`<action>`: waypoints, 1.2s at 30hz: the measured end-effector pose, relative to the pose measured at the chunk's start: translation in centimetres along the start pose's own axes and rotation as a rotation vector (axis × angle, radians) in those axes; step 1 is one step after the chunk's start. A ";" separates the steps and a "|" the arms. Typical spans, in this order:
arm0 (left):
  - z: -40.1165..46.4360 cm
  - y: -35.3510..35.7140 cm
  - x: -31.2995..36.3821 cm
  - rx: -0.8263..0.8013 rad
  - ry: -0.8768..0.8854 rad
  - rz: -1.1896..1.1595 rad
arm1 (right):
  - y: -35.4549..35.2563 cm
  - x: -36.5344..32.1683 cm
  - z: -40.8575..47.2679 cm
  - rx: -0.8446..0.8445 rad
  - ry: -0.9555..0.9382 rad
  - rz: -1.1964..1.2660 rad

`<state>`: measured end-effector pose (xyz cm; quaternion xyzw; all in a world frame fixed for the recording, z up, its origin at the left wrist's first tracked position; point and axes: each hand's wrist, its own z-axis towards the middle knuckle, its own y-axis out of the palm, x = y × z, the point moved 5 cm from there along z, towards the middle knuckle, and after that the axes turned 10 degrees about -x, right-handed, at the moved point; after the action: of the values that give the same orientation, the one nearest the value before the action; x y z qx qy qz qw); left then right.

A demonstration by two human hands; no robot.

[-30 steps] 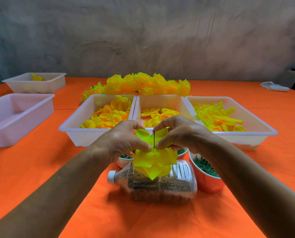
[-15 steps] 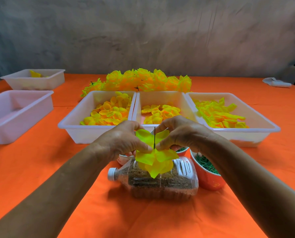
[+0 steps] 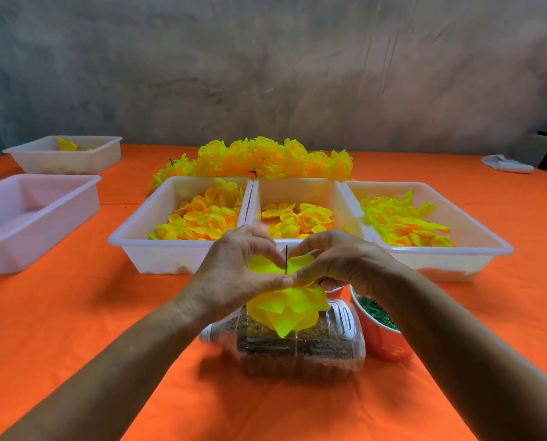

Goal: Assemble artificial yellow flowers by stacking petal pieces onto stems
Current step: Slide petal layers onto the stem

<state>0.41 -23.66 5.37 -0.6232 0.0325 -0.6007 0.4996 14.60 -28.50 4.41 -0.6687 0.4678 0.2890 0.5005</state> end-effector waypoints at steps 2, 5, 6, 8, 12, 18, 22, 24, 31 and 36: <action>0.1 0.3 -0.2 0.013 0.000 -0.036 | -0.1 0.1 0.0 -0.001 0.002 -0.007; 0.1 0.7 -0.5 0.037 0.000 -0.085 | -0.4 0.4 -0.1 0.002 -0.003 -0.014; 0.2 0.8 -0.6 0.040 0.005 -0.086 | -0.5 0.6 -0.1 0.002 -0.007 -0.003; 0.2 0.9 -0.8 0.039 0.016 -0.082 | -0.8 0.7 -0.2 0.007 -0.014 -0.002; 0.2 1.1 -1.0 0.024 0.024 -0.090 | -2.7 1.1 -0.5 0.085 -0.034 0.032; 0.3 1.2 -1.3 -0.027 0.026 -0.183 | -10.7 3.0 -0.5 0.648 -0.169 -0.003; 0.5 1.2 -1.5 -0.032 0.019 -0.197 | -15.4 6.2 0.4 0.789 0.123 -0.465; 0.5 1.2 -1.6 -0.041 0.015 -0.198 | -15.9 7.4 1.7 0.630 0.281 -0.632; 0.4 1.2 -1.6 -0.045 0.010 -0.186 | -15.8 8.9 4.3 0.376 0.374 -0.690; 0.5 1.2 -1.7 -0.057 0.007 -0.195 | -16.2 9.4 3.9 0.640 0.126 -0.353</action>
<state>0.97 -22.85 3.46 -0.6354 -0.0093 -0.6475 0.4206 33.43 -26.99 1.53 -0.5653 0.4415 -0.0043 0.6968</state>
